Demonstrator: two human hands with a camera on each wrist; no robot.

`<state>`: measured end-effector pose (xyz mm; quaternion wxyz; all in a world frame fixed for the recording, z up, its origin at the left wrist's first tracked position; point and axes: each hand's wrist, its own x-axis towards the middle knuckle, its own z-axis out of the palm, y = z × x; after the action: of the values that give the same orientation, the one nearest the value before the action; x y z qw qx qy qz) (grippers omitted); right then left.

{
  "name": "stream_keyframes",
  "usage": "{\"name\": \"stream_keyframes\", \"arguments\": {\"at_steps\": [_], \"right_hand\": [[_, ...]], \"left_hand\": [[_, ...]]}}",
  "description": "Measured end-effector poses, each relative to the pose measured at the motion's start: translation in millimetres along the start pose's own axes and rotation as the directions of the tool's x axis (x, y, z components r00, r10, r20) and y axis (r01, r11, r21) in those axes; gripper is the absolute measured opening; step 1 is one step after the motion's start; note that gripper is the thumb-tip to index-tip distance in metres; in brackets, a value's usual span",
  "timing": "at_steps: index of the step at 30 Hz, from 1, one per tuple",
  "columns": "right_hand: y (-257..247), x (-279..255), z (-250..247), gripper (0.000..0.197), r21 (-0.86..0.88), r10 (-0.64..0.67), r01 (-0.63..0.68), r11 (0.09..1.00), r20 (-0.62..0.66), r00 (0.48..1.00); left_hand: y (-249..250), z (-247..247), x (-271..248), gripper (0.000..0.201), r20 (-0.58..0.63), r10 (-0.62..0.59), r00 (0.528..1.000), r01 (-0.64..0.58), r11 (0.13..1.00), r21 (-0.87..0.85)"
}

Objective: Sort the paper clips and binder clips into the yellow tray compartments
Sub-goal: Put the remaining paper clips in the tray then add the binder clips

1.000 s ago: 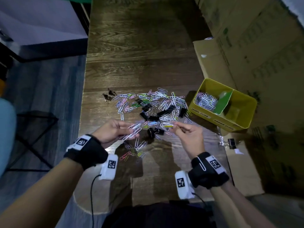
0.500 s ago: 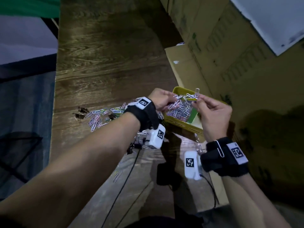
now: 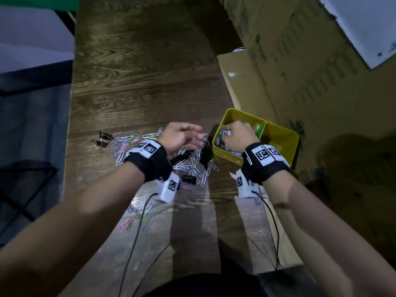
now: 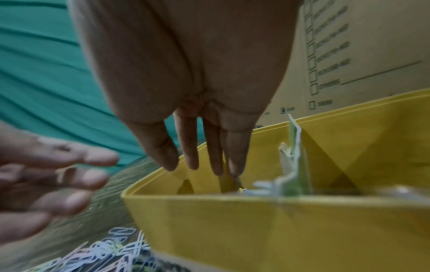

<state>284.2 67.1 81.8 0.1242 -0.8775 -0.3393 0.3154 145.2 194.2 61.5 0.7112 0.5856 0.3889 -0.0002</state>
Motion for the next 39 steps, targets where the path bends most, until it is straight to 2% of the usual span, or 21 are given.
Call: {"name": "stream_keyframes", "arguments": {"at_steps": [3,5,7,8,10,11,13,14,16,17,18,20,22,24,25,27,29,31,33,36,39], "right_hand": [[-9,-8,13,0.033,0.002,-0.02,0.02,1.0,-0.132,0.991],[-17,-17,27,0.036,-0.011,-0.072,0.072,0.997,-0.267,0.961],[-29,-27,42,0.032,0.002,-0.138,0.149,0.989,-0.366,0.92],[-36,-31,51,0.029,0.029,-0.173,0.198,0.98,-0.373,0.911],[-51,-38,72,0.024,0.067,-0.298,0.328,0.942,-0.276,0.914],[-58,-43,85,0.022,0.065,-0.386,0.401,0.914,-0.168,0.907],[-73,-54,112,0.021,0.052,-0.502,0.499,0.865,0.108,0.858],[-78,-61,127,0.02,0.034,-0.503,0.511,0.859,0.245,0.829],[-83,-70,158,0.019,-0.079,-0.429,0.514,0.854,0.45,0.783],[-83,-73,174,0.02,-0.147,-0.38,0.512,0.846,0.506,0.774],[-82,-76,187,0.021,-0.2,-0.349,0.513,0.835,0.528,0.774],[-81,-82,210,0.02,-0.252,-0.341,0.518,0.817,0.513,0.787],[-82,-85,224,0.019,-0.285,-0.364,0.533,0.796,0.478,0.8],[-84,-88,231,0.024,-0.297,-0.427,0.562,0.772,0.413,0.804],[-84,-88,233,0.032,-0.292,-0.457,0.571,0.767,0.376,0.806],[-84,-87,233,0.058,-0.303,-0.484,0.585,0.752,0.35,0.802],[-87,-87,230,0.093,-0.333,-0.475,0.601,0.727,0.388,0.79],[-91,-90,227,0.112,-0.383,-0.462,0.607,0.696,0.408,0.787],[-92,-91,229,0.112,-0.39,-0.444,0.591,0.706,0.406,0.798],[-93,-91,233,0.091,-0.357,-0.414,0.568,0.742,0.422,0.806],[-94,-93,235,0.059,-0.311,-0.444,0.574,0.757,0.4,0.802]], "left_hand": [[-23,-51,-21,0.016,-0.082,-0.014,0.997,0.023,0.993,0.119],[-43,-89,-37,0.015,-0.176,-0.029,0.984,0.058,0.985,0.164],[-69,-127,-56,0.017,-0.31,-0.029,0.95,0.11,0.962,0.249],[-83,-144,-66,0.018,-0.366,-0.012,0.931,0.139,0.936,0.322],[-113,-170,-86,0.019,-0.456,0.028,0.89,0.229,0.837,0.498],[-126,-177,-97,0.022,-0.495,0.034,0.868,0.293,0.77,0.566],[-150,-183,-117,0.032,-0.546,0.015,0.838,0.403,0.659,0.635],[-160,-182,-126,0.034,-0.574,0.02,0.819,0.435,0.629,0.644],[-175,-170,-140,0.029,-0.623,0.115,0.773,0.448,0.598,0.665],[-181,-160,-143,0.03,-0.616,0.124,0.778,0.435,0.603,0.669],[-186,-150,-144,0.031,-0.579,0.131,0.805,0.397,0.607,0.689],[-192,-127,-144,0.038,-0.48,0.098,0.872,0.339,0.587,0.735],[-196,-106,-143,0.05,-0.406,0.132,0.904,0.268,0.565,0.781],[-193,-90,-144,0.036,-0.41,0.11,0.905,0.247,0.649,0.719],[-189,-86,-146,0.035,-0.41,0.119,0.904,0.229,0.676,0.701],[-186,-88,-146,0.049,-0.376,0.184,0.908,0.178,0.643,0.745],[-187,-99,-144,0.067,-0.297,0.194,0.935,0.145,0.553,0.82],[-185,-107,-144,0.075,-0.208,0.12,0.971,0.136,0.435,0.89],[-184,-109,-145,0.074,-0.149,0.056,0.987,0.12,0.352,0.928],[-190,-101,-150,0.074,-0.079,0.026,0.996,0.067,0.315,0.947],[-197,-89,-155,0.056,-0.102,0.052,0.993,0.077,0.354,0.932]]}}
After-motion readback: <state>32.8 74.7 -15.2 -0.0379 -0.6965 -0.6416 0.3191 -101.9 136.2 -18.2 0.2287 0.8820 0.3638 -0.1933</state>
